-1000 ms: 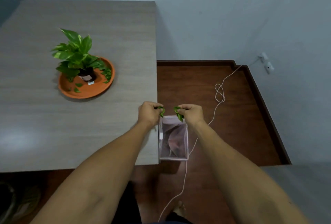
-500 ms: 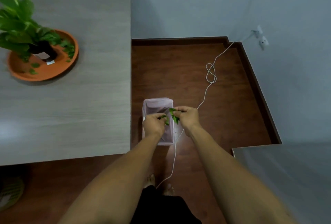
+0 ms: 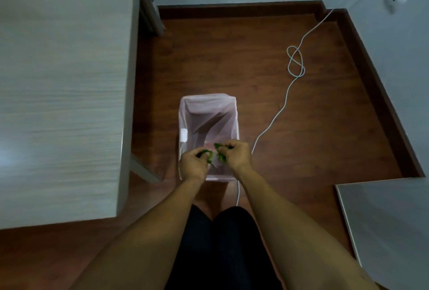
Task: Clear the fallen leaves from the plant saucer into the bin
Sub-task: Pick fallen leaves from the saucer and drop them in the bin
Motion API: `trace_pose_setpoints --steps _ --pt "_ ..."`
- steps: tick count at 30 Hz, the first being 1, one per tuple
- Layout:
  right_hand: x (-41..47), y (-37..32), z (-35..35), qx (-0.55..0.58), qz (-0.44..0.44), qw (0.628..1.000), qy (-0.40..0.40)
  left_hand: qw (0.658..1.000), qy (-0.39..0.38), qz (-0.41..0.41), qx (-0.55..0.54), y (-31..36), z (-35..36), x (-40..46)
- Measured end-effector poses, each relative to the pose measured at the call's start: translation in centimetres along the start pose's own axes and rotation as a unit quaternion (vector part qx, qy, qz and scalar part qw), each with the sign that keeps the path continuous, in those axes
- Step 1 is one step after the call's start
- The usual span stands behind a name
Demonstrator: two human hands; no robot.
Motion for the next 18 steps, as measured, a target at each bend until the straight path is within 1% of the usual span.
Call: trace_pose_setpoints --steps 3,6,10,13,14,16,18 --pt "1.3 1.8 2.1 -0.046 -0.012 0.998 -0.050 0.999 -0.020 -0.004 0.027 -1.6 0.4 2.4" --pt "1.6 2.3 2.6 -0.144 -0.034 0.987 -0.069 0.997 -0.027 -0.003 0.075 -2.1 0.1 3.3" --pt "1.5 1.9 2.4 -0.187 -0.027 0.980 -0.061 0.995 -0.003 0.010 0.103 -1.6 -0.7 3.5" --pt "1.3 1.4 1.8 -0.238 -0.034 0.971 -0.013 0.991 0.021 0.031 0.126 -1.0 -1.4 3.3" --pt "1.1 1.1 1.6 -0.239 -0.036 0.970 -0.005 0.991 0.027 0.034 0.128 -0.8 -1.6 3.2" --pt "0.7 0.5 1.5 -0.234 -0.050 0.971 -0.017 0.991 0.030 0.036 0.124 -0.3 -1.8 2.9" --pt "0.1 0.0 1.2 -0.223 -0.052 0.973 -0.023 0.992 0.018 0.034 0.118 0.4 -1.8 2.0"
Point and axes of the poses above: each hand's wrist, its own x-axis towards the middle knuckle, its own z-axis out of the palm, y = z × x, the point moved 6 cm from there along x, towards the middle knuckle, and after that the axes turned 1 degree about -z, right-handed, at the moved point
